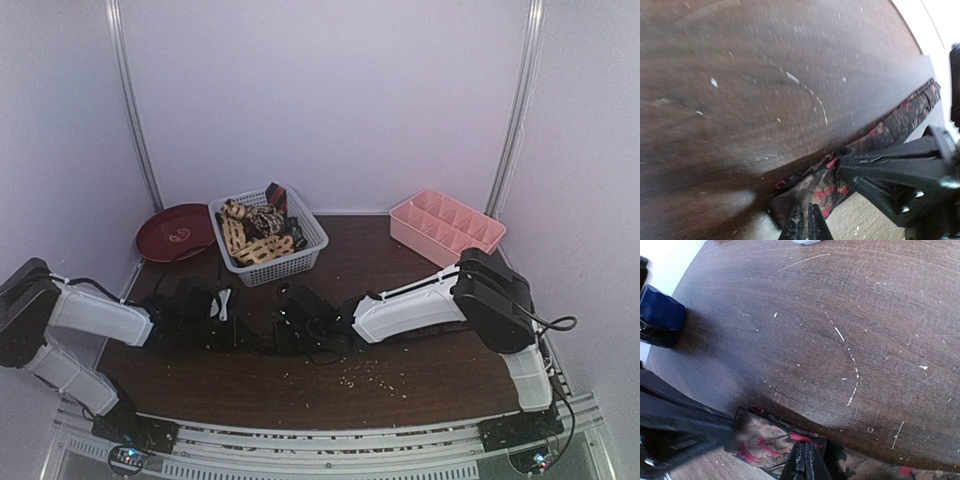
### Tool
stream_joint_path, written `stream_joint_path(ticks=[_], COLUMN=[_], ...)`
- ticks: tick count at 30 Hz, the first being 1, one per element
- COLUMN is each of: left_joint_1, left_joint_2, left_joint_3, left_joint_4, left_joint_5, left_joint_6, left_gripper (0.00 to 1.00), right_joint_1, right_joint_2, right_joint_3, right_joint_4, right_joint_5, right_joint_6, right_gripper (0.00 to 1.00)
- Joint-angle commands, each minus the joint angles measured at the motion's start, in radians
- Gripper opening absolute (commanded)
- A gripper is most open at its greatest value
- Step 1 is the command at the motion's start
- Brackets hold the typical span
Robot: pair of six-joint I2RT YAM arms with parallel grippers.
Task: Roll the ties
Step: Roll the tie at the center of the board.
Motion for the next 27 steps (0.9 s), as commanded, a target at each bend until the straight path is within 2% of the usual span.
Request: stream_joint_path(ticks=[1,6,27], left_joint_1=[-0.004,-0.004,-0.005], left_joint_2=[-0.100,-0.141,0.075], left_joint_3=[0.054,0.024,-0.025], left_joint_4=[-0.162,-0.221,0.055], left_joint_5=[-0.147,-0.205,-0.017], left_joint_6=[-0.006,-0.018,-0.021], left_gripper=[0.07,0.02,0.00], right_joint_1=[0.003,0.004,0.004], right_joint_2=[0.010,-0.001,-0.020], right_joint_3=[-0.028,-0.050,-0.092], right_joint_4=[-0.033,-0.003,0.053], right_joint_5=[0.025,0.022,0.013], right_joint_6=[-0.007,0.000,-0.007], right_gripper=[0.04,0.03,0.03])
